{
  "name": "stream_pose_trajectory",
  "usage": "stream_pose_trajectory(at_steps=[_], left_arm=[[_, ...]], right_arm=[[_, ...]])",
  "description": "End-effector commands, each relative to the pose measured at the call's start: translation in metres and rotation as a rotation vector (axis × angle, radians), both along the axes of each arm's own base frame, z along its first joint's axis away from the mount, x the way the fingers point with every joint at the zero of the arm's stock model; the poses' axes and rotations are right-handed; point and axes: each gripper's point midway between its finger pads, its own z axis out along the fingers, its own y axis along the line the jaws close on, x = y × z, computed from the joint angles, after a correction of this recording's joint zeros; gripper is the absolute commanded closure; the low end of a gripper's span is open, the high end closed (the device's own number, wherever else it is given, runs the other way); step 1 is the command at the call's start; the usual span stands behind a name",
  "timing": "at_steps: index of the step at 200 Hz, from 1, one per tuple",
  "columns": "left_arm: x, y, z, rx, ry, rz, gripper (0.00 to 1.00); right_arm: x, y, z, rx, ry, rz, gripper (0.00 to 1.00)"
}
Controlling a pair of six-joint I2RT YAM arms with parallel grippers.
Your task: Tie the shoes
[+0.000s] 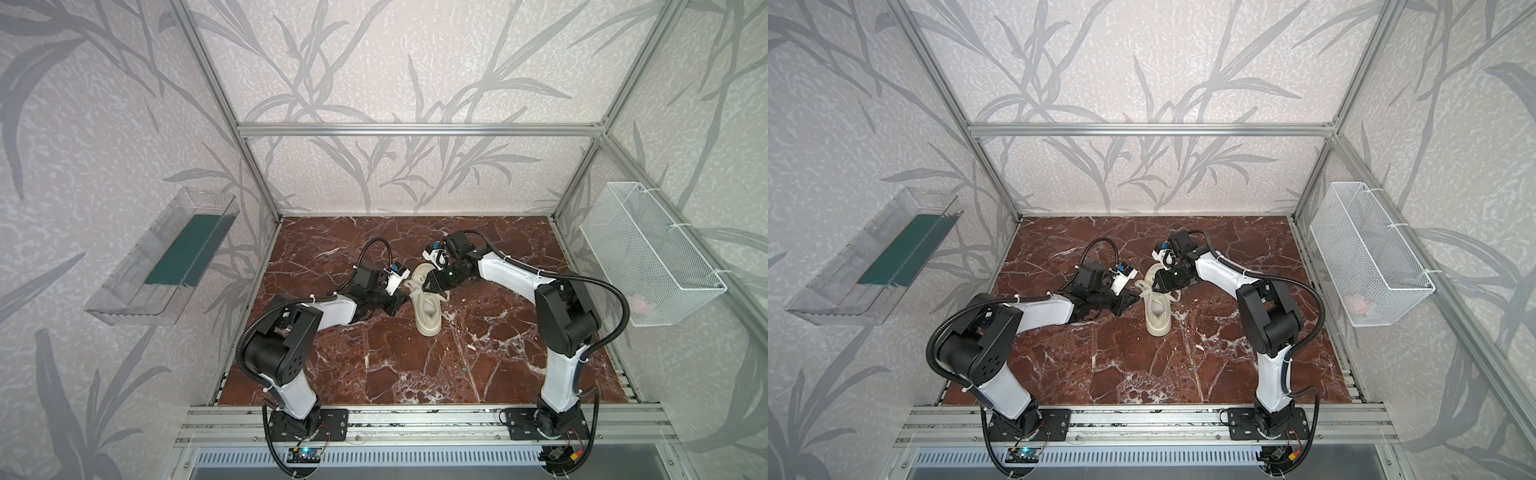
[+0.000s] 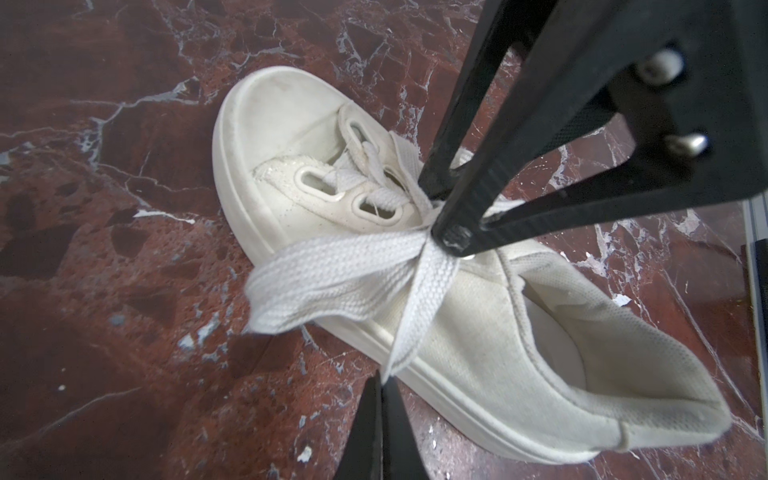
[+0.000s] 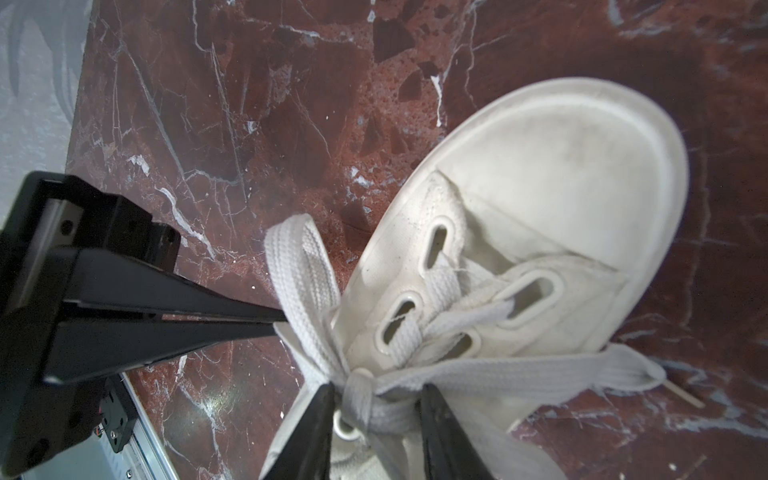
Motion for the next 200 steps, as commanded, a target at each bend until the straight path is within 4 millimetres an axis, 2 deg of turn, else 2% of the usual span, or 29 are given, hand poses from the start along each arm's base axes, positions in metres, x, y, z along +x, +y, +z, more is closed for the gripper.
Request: stream_pose_trajectory(at_steps=[1,145,200], left_arm=[[-0.003,0.008,0.002,0.029,-0.012,0.016,1.0],[0.003,0.044,-0.014,0.147,0.023,0.164,1.0],[-0.001,0.039,-0.013,0.128,0.037,0.129,1.0]], right_arm=[[-0.005,-0.004,-0.008,-0.034,0.018,-0.004,0.64],[-0.004,-0.006,-0.008,-0.047,0.011,-0.005,0.64],[-0.005,-0.001,0.001,-0.023,0.001,0.003,0.63]])
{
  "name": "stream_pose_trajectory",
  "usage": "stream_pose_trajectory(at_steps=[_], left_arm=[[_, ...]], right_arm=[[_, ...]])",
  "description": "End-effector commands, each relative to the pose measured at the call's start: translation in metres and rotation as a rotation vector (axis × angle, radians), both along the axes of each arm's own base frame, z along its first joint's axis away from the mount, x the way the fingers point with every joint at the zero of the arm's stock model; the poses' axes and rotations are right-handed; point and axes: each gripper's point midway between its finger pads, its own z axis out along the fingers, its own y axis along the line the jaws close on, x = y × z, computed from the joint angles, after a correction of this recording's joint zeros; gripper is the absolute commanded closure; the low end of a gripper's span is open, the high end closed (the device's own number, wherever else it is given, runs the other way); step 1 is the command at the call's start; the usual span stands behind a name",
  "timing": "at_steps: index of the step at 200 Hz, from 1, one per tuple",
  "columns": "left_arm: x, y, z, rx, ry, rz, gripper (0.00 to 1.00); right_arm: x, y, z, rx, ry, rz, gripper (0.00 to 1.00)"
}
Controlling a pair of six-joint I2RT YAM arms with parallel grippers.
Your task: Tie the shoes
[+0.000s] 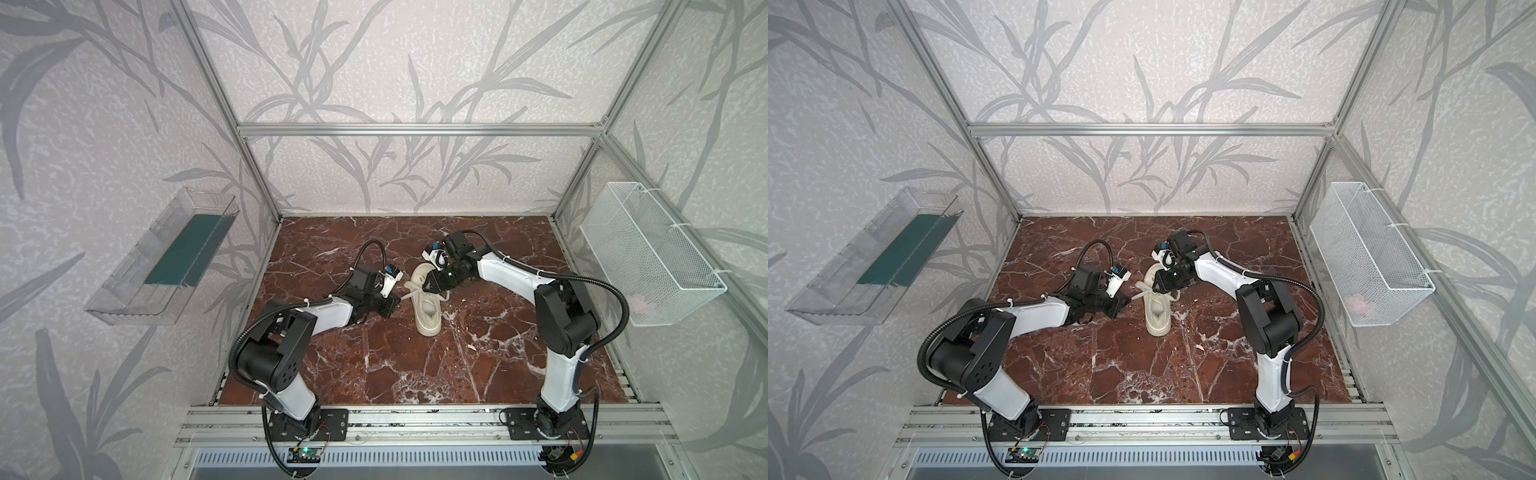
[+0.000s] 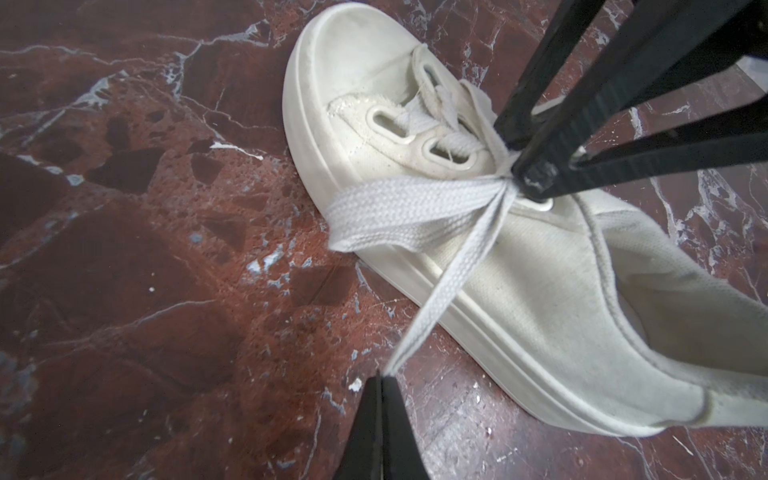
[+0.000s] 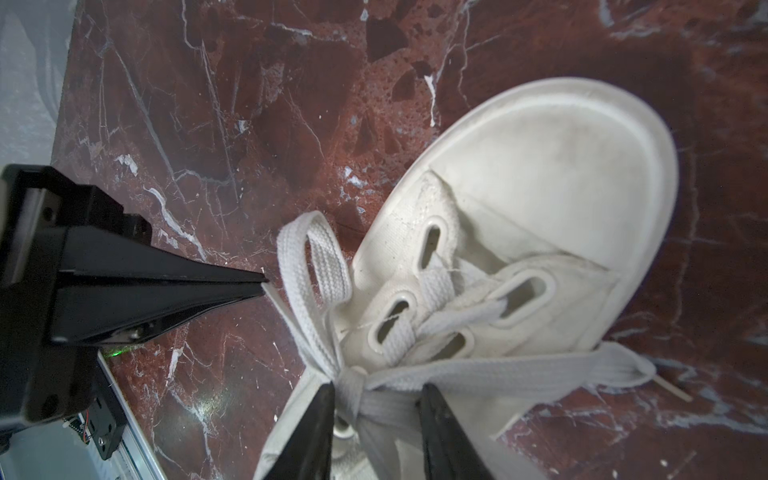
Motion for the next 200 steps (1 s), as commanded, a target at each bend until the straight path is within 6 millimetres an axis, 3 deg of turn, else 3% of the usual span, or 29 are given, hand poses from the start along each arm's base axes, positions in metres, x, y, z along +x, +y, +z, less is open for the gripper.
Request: stream_pose_trajectory(at_steps=[1,19,31,44,57,75,110,114,118,121,126,130,164,200], left_arm=[[-0.004,0.007,0.0,0.018,0.014,0.011,1.0],[-0.005,0.002,0.003,-0.004,0.021,-0.012,0.99],[-0.006,-0.001,0.006,-0.023,0.021,-0.029,0.85],[-0.006,-0.003,0.01,-0.04,0.013,-0.034,0.63],[-0.004,-0.004,0.016,-0.053,-0.009,-0.031,0.51],[-0.003,-0.002,0.024,-0.055,-0.04,-0.025,0.45],[-0.002,0.011,0.045,-0.044,-0.108,0.024,0.32],[-0.002,0.014,0.047,-0.043,-0.114,0.035,0.26],[-0.002,0.016,0.05,-0.044,-0.125,0.045,0.06],[-0.001,0.019,0.053,-0.043,-0.133,0.06,0.01],[-0.001,0.024,0.056,-0.041,-0.145,0.081,0.01],[0.0,0.028,0.059,-0.039,-0.156,0.101,0.01],[0.007,0.074,0.087,-0.021,-0.306,0.344,0.01],[-0.001,0.117,0.117,0.056,-0.498,0.491,0.01]], right_arm=[[-0.006,0.001,0.003,-0.005,0.009,0.01,0.63],[-0.007,0.004,0.011,0.014,0.003,0.018,0.62],[-0.007,0.006,0.017,0.033,-0.003,0.022,0.61],[-0.007,0.009,0.026,0.059,-0.012,0.022,0.59],[-0.007,0.011,0.037,0.081,-0.032,0.024,0.56],[-0.007,0.01,0.05,0.1,-0.058,0.018,0.52],[-0.006,-0.003,0.071,0.102,-0.125,-0.021,0.26],[-0.006,-0.006,0.073,0.1,-0.136,-0.026,0.24],[-0.006,-0.009,0.076,0.098,-0.146,-0.034,0.21],[-0.006,-0.011,0.077,0.094,-0.153,-0.041,0.17],[-0.005,-0.015,0.075,0.083,-0.158,-0.051,0.07],[-0.006,-0.019,0.085,0.088,-0.186,-0.06,0.0],[-0.002,-0.065,0.088,-0.023,-0.36,-0.192,0.01],[-0.005,-0.124,0.086,-0.12,-0.554,-0.36,0.01]])
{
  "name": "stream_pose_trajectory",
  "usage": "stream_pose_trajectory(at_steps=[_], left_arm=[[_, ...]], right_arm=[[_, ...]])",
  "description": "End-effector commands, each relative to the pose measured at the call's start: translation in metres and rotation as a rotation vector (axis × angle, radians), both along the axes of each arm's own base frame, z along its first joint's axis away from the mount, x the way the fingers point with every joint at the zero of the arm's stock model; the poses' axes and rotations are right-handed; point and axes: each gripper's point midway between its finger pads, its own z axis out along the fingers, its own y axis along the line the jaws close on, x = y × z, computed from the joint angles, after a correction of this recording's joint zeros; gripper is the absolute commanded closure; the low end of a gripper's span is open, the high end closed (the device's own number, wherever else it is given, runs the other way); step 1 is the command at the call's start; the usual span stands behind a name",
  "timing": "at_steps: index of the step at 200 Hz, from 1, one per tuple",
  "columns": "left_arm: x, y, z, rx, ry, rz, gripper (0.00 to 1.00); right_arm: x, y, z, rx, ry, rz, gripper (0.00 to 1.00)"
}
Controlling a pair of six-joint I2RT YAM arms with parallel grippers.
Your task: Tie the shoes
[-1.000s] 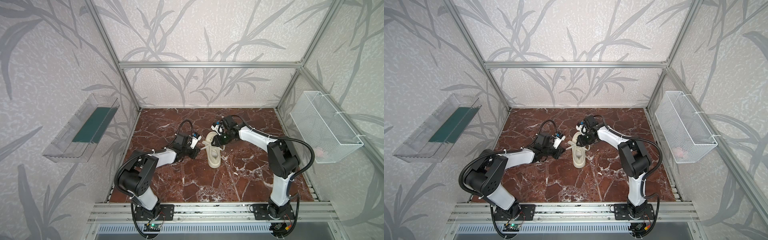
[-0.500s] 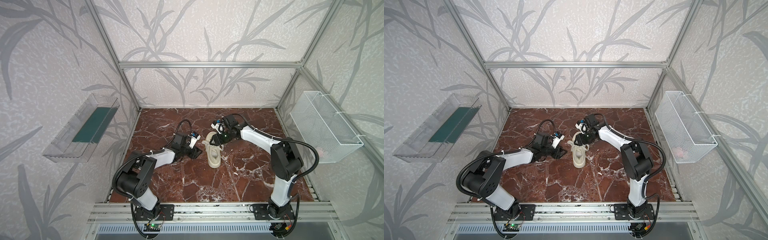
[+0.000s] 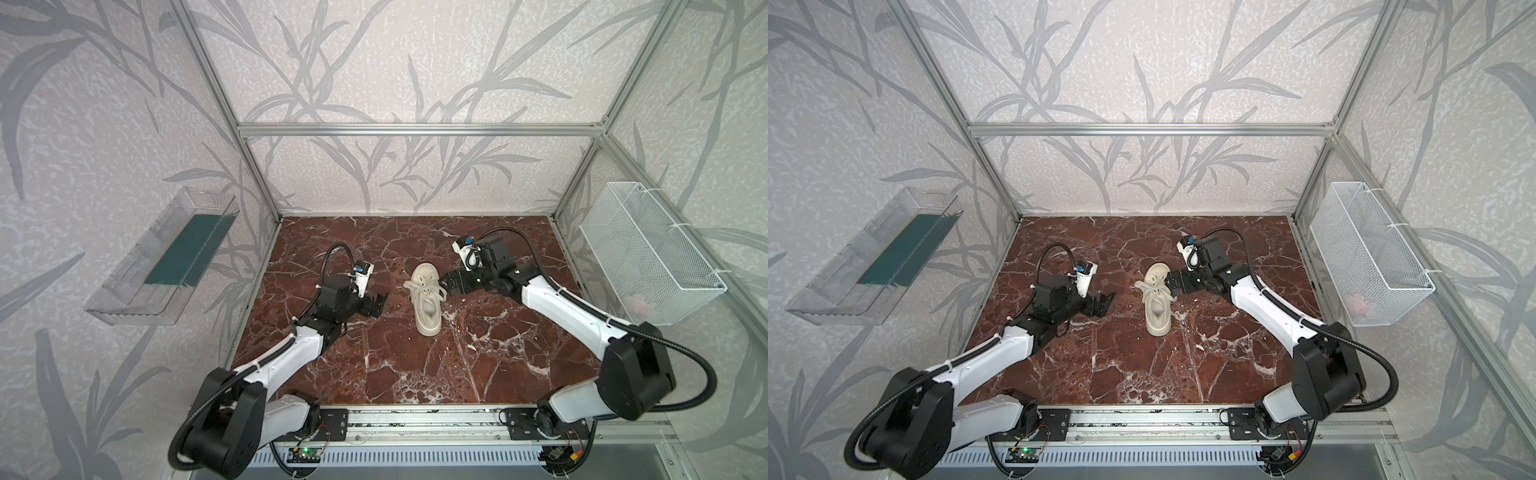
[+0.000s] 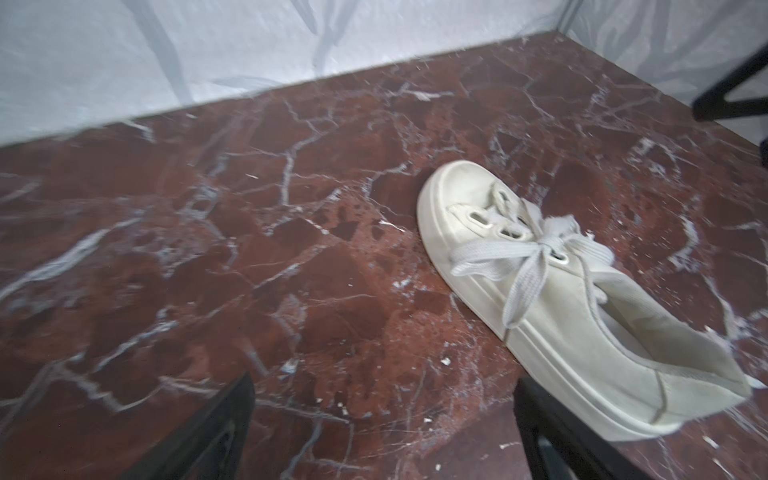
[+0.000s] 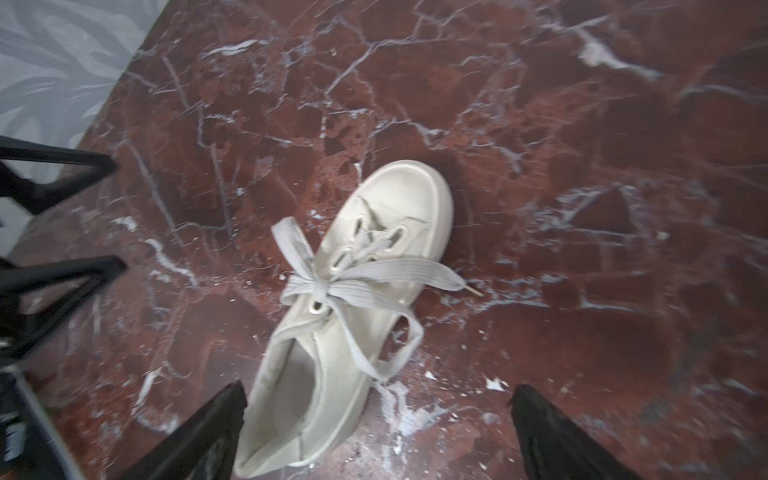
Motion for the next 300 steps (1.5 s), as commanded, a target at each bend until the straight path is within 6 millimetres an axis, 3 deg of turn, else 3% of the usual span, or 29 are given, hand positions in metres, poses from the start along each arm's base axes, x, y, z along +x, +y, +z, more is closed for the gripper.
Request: stream_pose_trajectory(at_steps=[1,35,61,97,141,168,203,228,266,280,300], left_arm=[[0.008,0.037,0.027,0.061,-0.148,0.182,0.01],[0.002,0.082,0.036,0.16,-0.231,0.378,0.01],[-0.001,0.104,0.032,0.183,-0.251,0.456,0.01],[-0.003,0.135,0.03,0.128,-0.299,0.605,0.01],[0.0,0.159,0.014,0.104,-0.314,0.713,0.01],[0.011,0.165,0.003,0.132,-0.319,0.725,0.01],[0.03,0.163,-0.01,0.151,-0.376,0.706,0.01],[0.031,0.16,-0.031,0.143,-0.371,0.687,0.01],[0.039,0.167,-0.031,0.152,-0.348,0.718,0.01],[0.042,0.172,-0.034,0.158,-0.319,0.742,0.01],[0.05,0.18,-0.037,0.16,-0.27,0.779,0.01]], right_arm=[[0.015,-0.04,0.01,-0.072,-0.179,-0.145,0.01],[0.011,-0.095,0.01,-0.119,-0.342,-0.315,0.01],[0.004,-0.126,0.012,-0.178,-0.446,-0.405,0.01],[-0.008,-0.151,0.017,-0.207,-0.56,-0.469,0.01],[-0.007,-0.183,-0.011,-0.238,-0.541,-0.556,0.01],[0.0,-0.191,-0.016,-0.217,-0.564,-0.586,0.01],[0.017,-0.188,-0.031,-0.223,-0.575,-0.565,0.01],[0.033,-0.188,-0.037,-0.264,-0.587,-0.557,0.01],[0.044,-0.185,-0.065,-0.27,-0.566,-0.534,0.01],[0.051,-0.186,-0.063,-0.272,-0.604,-0.544,0.01],[0.049,-0.186,-0.068,-0.274,-0.517,-0.532,0.01]])
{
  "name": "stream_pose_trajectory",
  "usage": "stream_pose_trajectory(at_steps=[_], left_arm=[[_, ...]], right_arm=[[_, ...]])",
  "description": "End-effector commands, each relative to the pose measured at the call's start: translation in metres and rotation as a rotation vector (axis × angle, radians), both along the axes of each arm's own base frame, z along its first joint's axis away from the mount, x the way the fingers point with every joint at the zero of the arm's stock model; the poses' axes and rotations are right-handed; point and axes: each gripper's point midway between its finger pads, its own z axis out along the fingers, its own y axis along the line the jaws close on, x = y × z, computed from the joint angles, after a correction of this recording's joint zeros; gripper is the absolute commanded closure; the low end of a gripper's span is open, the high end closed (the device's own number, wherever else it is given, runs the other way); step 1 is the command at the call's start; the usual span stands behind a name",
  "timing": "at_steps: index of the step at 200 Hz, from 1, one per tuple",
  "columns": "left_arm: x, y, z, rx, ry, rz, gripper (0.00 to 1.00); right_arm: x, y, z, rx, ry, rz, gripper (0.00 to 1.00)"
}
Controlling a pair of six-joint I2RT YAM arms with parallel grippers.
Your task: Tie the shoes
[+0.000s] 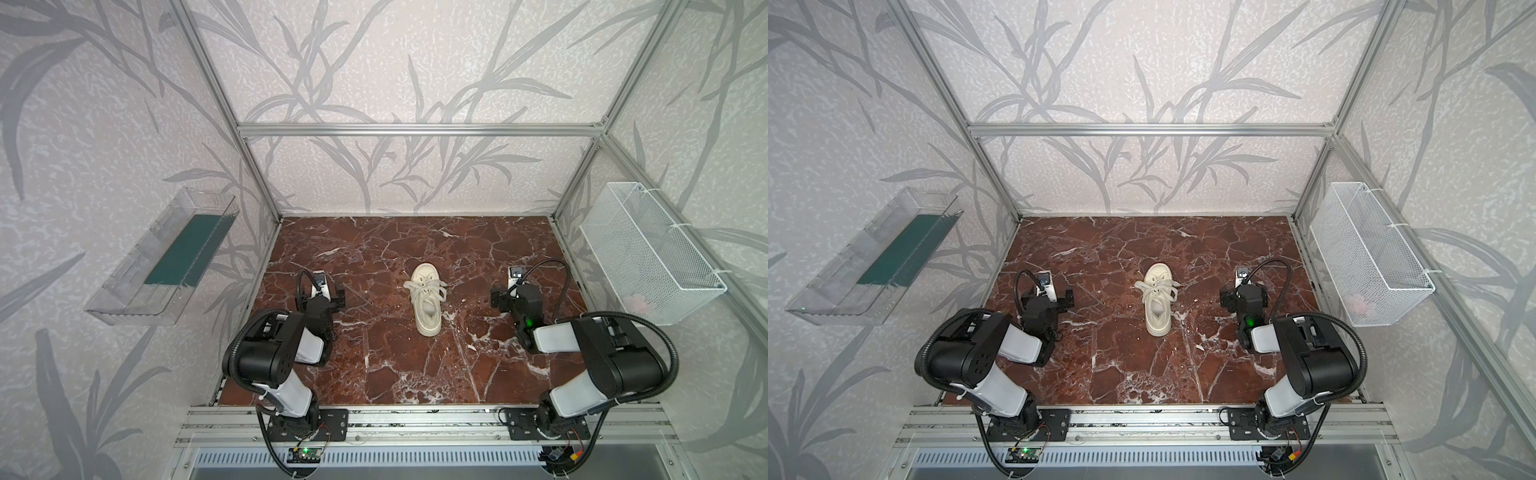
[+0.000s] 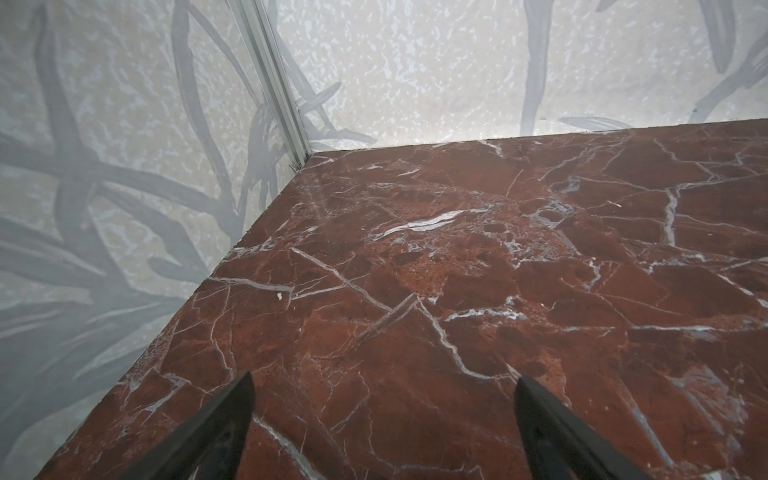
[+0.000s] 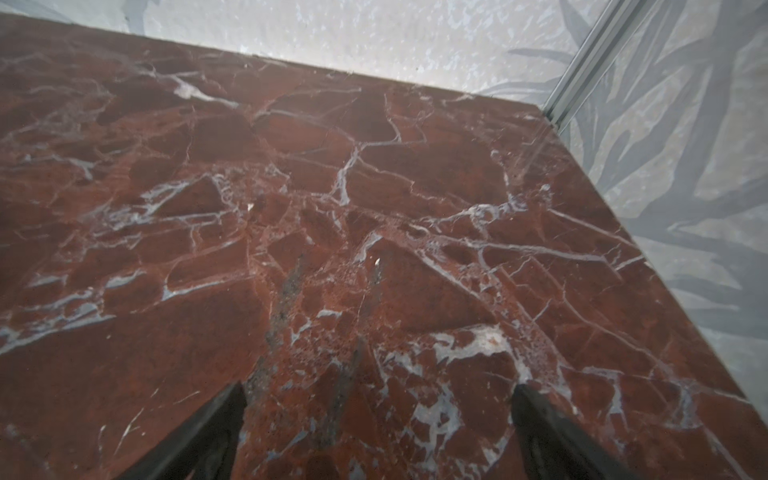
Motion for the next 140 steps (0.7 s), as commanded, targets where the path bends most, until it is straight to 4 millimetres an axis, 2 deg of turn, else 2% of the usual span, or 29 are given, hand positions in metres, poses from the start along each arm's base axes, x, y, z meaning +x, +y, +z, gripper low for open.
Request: stream_pose_trajectory(at_steps=[1,27,140], left_arm=[[0.011,0.013,0.013,-0.031,-0.017,0.066,0.01],[0.012,0.027,0.011,-0.052,0.006,0.139,0.01],[0.012,0.027,0.011,-0.053,0.007,0.137,0.01]], right_arm=[[0.015,0.001,0.031,0.023,-0.071,0.002,0.01],[0.016,-0.001,0.031,0.034,-0.1,0.004,0.01],[0.016,0.0,0.031,0.032,-0.088,0.006,0.01]])
